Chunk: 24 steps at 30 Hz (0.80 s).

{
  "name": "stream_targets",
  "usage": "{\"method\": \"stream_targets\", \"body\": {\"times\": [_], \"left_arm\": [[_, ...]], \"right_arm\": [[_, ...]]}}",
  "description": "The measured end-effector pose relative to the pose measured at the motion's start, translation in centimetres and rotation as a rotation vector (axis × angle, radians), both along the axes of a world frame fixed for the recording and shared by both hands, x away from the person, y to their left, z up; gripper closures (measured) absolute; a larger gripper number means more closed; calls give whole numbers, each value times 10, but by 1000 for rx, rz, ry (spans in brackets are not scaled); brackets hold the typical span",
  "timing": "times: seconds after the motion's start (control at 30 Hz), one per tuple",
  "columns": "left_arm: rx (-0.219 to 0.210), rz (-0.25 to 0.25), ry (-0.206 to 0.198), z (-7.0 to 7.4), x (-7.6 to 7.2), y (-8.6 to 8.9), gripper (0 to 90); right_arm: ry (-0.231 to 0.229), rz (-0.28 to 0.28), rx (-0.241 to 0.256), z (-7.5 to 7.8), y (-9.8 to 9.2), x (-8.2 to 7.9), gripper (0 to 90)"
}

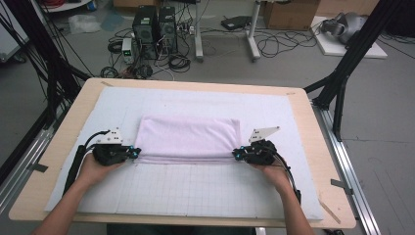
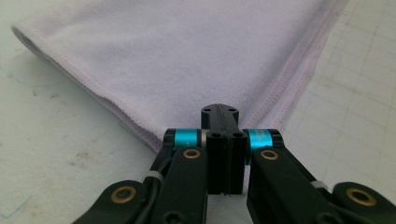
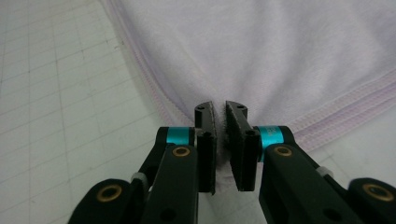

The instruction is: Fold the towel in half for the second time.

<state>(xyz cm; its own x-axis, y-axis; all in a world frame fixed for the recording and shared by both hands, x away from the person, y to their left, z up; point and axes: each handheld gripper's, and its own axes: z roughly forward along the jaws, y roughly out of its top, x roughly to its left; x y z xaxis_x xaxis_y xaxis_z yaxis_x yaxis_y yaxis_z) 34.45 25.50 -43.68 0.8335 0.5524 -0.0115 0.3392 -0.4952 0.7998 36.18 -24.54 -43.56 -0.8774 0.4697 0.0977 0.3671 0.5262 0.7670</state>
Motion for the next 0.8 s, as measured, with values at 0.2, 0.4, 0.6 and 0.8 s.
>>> {"method": "stream_targets", "body": {"times": [0.2, 0.4, 0.6, 0.8], "left_arm": [[-26, -4, -40, 15, -6, 2, 897], [-23, -21, -44, 17, -15, 4, 898], [-2, -10, 4, -7, -18, 5, 879], [-53, 21, -33, 0, -20, 7, 791]], "right_arm": [[-19, 1, 20, 10, -4, -3, 839], [-35, 13, 19, 19, -9, -10, 838], [28, 10, -14, -2, -7, -11, 757], [-9, -3, 60, 7, -9, -14, 660]]}}
